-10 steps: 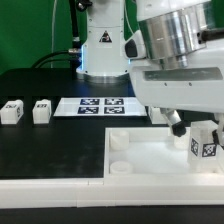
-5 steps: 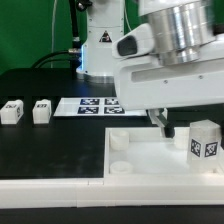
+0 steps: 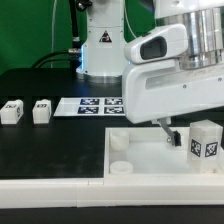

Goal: Assemble one leg

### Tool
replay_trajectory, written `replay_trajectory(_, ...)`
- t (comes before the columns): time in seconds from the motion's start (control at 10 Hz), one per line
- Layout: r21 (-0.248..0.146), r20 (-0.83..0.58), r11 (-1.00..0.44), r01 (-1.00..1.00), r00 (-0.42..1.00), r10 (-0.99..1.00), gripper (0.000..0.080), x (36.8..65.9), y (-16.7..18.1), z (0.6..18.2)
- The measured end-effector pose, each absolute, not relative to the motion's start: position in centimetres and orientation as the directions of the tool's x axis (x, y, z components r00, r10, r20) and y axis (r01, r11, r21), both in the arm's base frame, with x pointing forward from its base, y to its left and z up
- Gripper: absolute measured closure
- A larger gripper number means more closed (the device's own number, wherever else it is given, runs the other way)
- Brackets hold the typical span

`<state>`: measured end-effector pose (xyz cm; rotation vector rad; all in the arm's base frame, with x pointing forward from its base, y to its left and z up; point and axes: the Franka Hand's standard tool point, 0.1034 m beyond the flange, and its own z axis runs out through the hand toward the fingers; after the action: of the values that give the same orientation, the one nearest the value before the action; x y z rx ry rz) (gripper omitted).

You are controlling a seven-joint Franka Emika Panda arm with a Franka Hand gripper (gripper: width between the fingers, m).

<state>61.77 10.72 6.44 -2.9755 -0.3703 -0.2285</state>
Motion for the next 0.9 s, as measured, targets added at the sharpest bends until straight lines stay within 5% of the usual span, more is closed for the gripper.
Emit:
replay_trajectory(0.1, -0.119, 0.164, -0.966, 0.232, 0.964, 0.211, 0.0150, 61.77, 10.76, 6.44)
replay_trajectory(0.4, -0.135, 0.152, -0.981, 0.141, 0.981, 0.120, 0.0510, 61.74, 10.77, 6.39)
replay_trajectory(0.9, -0.184, 0.043, -0.903, -0.388, 0.915, -0.402, 0.0509, 61.65, 11.40, 6.39)
